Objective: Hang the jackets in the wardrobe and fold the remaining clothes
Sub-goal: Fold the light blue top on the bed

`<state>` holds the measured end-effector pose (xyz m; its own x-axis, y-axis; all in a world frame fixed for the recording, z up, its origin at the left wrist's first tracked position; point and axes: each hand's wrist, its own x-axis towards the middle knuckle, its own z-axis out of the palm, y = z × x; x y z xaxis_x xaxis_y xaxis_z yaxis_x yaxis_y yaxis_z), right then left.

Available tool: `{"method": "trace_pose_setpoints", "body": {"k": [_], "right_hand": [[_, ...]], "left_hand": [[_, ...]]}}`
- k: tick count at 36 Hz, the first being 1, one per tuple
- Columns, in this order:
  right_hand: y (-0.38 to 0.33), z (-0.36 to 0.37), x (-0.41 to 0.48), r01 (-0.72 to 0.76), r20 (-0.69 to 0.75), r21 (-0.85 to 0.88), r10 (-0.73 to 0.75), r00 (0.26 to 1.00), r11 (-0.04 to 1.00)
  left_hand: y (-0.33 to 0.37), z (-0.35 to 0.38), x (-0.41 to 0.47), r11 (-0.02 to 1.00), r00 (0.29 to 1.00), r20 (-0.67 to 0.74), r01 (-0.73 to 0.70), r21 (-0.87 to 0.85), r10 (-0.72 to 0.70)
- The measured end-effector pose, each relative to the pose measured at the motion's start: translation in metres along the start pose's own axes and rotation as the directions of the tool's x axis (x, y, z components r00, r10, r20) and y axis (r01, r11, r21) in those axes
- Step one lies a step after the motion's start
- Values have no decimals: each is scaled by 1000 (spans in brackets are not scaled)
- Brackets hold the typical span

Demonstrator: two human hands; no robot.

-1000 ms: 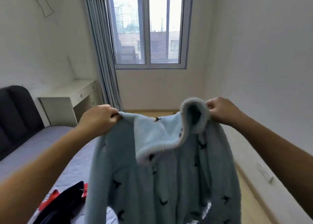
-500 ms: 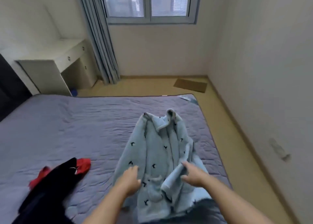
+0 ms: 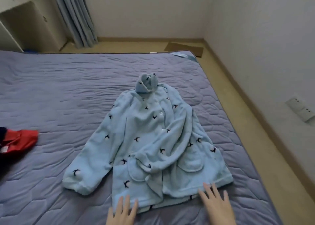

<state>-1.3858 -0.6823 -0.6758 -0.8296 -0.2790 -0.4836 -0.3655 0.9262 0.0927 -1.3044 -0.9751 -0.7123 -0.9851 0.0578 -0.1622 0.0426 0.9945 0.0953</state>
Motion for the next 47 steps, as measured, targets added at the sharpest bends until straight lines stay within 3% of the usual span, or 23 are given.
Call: {"method": "trace_pose_setpoints", "body": {"k": [1,2,5,12,14,17,22,26,29,30,31,33,36,38,40,43,45,47], "right_hand": [[4,14,10,-32,-121,-93,20,992,995],[7,21,16,-70,-150,-83,56,987,994],[18,35,40,-72,-220,-186,29,975,980],[23,36,76,-15,-320,-145,-32,947,989],[19,30,75,12,-212,-180,-50,976,984],[15,30,58,53,-48,-75,-56,997,996],[-21,30,-19,177,181,52,-183,966,983],[-59,42,-89,233,348,79,-246,905,969],[-78,53,-124,238,455,72,-245,856,968],[-81,55,-130,238,500,84,-247,830,968],[-83,55,-133,228,544,104,-247,801,968],[-85,51,-132,154,605,167,-225,764,974],[-92,41,-119,-80,556,355,-141,819,931],[-99,35,-106,-237,507,515,-70,859,824],[-107,34,-93,-402,503,673,14,864,621],[-121,36,-76,-601,596,792,76,800,111],[-127,38,-68,-626,643,758,50,764,-184],[-130,40,-62,-611,654,711,5,757,-348]], "left_hand": [[6,14,2,997,985,-170,14,73,-2],[6,31,10,992,958,-285,8,129,30],[5,52,23,979,903,-422,6,202,81],[-7,54,45,973,953,-279,-55,224,118],[-16,44,43,971,972,-199,-77,224,123],[-30,26,19,964,986,-59,-140,227,157],[-56,0,-47,975,983,159,-116,187,86],[-51,-26,-106,961,916,401,-87,263,-27],[-43,-34,-139,980,843,537,-82,183,-29],[-41,-32,-147,986,787,616,-72,153,-38],[-41,-30,-152,991,744,665,-36,129,-59],[-37,-30,-148,979,656,742,203,7,-141],[-29,-34,-122,828,731,631,505,-243,-260],[-24,-31,-103,687,732,590,623,-375,-341],[-20,-23,-87,482,715,565,697,-532,-411],[-14,-6,-67,184,638,595,742,-644,-489],[-9,1,-60,158,595,597,767,-621,-539],[1,-1,-55,221,644,569,739,-637,-512]]}}
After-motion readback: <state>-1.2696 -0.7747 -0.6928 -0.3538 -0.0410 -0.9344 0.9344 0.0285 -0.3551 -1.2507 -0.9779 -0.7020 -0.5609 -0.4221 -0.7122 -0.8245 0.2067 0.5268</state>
